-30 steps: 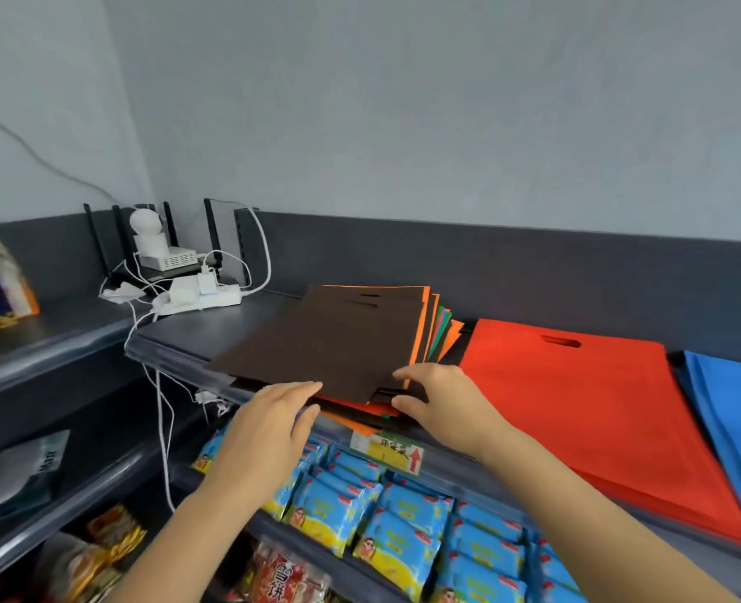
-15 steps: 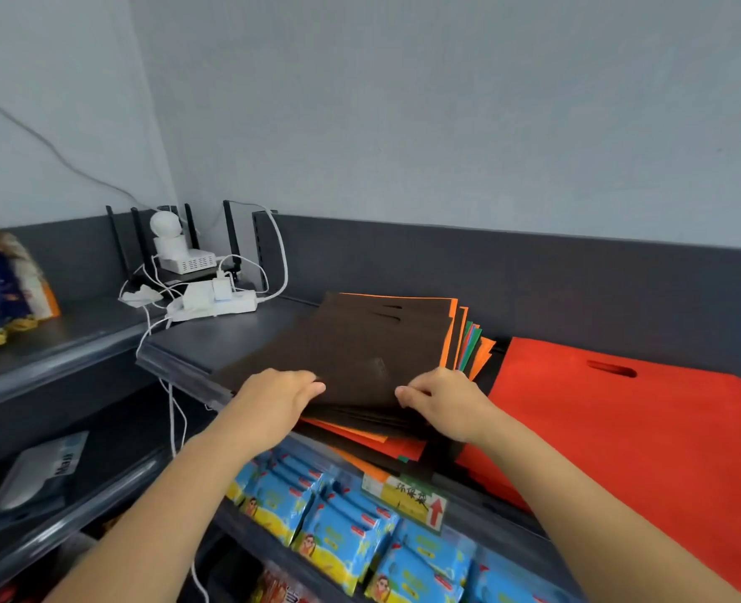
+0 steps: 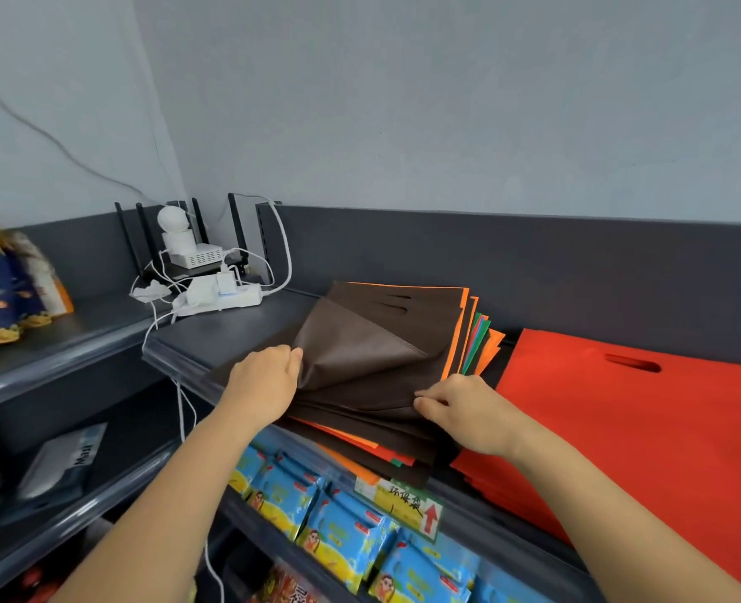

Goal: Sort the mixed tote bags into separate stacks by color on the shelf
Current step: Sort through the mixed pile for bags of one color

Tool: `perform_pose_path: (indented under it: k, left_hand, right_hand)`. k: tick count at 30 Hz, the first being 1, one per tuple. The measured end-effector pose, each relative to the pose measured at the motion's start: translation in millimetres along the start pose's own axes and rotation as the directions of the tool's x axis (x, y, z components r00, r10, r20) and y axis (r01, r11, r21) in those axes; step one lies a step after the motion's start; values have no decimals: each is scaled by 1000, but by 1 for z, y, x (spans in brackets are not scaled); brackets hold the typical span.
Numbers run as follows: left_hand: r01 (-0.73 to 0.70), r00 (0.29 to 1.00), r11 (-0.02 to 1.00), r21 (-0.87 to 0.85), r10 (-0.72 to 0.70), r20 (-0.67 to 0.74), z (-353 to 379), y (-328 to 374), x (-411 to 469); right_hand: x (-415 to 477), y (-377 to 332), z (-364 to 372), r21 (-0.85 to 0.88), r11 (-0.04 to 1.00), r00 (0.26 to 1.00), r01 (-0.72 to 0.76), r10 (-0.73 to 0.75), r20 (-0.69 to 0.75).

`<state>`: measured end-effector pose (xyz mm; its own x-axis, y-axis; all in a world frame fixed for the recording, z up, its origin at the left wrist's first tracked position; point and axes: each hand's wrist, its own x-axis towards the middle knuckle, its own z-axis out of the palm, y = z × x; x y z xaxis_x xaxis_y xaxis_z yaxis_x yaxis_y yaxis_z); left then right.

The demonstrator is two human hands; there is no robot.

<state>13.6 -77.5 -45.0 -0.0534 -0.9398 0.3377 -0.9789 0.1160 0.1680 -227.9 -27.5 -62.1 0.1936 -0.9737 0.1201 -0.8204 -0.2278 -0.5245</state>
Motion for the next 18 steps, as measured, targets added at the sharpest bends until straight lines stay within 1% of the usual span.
perform_pose_path:
  k: [4,8,10,13,15,18]
  left_hand:
    - [-41,999,999,-7,41,8,1,-2,1]
    - [-103,995,994,-22,103,-14,2,-7,5]
    - [-145,989,989,-18,145,-19,2,-10,8]
    - [-226,974,974,-18,225,-21,3,-13,11]
    - [-289,957,957,1,289,-14,4,-15,10]
    - [-360,932,932,-45,361,22,7,-21,9]
  right_hand:
    - [0,-5,4,-75,996,998,-40,37,-49]
    - [-4,-18,11,-97,989,978,-115,95,-186]
    - [-5,-17,9,-14,988,962,-151,144,-232]
    - [-5,-23,0,209,960,917,-185,245,-315]
    - [-1,-34,-5,253,951,883,-178,268,-387]
    - [9,-54,-10,236,961,834,-146,248,-493]
